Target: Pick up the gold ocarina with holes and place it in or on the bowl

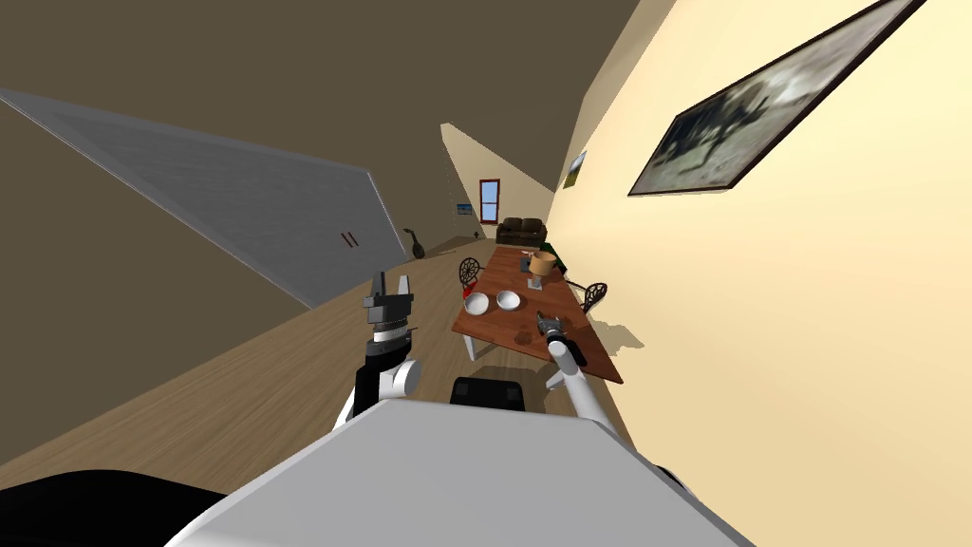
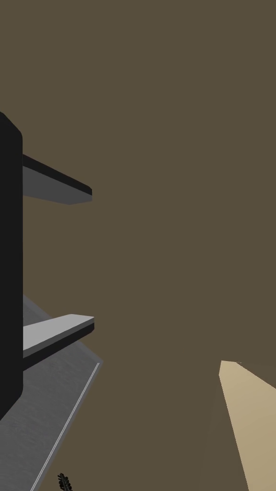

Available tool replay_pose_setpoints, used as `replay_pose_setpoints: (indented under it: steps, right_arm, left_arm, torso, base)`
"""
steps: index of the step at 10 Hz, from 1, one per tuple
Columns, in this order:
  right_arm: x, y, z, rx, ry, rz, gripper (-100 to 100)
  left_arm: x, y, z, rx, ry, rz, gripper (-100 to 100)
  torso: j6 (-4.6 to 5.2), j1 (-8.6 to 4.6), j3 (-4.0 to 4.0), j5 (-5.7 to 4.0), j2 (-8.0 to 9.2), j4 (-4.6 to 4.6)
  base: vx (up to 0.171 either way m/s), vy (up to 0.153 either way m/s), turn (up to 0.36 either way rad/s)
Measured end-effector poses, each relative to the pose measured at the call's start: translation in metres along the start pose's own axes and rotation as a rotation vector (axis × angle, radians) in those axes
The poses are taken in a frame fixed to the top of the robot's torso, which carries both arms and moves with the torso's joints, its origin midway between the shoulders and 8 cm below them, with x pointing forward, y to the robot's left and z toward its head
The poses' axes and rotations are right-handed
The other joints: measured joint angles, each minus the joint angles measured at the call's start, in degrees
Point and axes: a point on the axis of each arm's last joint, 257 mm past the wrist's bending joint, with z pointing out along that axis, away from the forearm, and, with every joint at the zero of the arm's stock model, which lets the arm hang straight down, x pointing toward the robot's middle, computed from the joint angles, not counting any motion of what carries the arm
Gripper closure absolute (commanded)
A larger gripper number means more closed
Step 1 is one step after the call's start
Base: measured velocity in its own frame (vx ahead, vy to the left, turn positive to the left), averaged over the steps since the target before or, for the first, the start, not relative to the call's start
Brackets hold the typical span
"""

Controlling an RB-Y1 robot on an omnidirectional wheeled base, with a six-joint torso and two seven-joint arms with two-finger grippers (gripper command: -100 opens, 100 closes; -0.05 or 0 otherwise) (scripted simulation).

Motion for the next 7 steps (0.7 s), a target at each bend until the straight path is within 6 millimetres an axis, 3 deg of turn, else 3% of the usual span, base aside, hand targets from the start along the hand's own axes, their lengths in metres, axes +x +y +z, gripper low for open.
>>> replay_pose_setpoints:
  steps: [7]
  right_arm:
    - [-0.022,-0.043,0.01,0.048,-0.086,0.259,-100]
  left_arm:
    - [0.0,0.0,0.0,0.0,0.0,0.0,0]
  torso:
    - [0.01,-0.03,0.03,-0.01,0.06,0.01]
  base:
    - [0.0,-0.059,0.0]
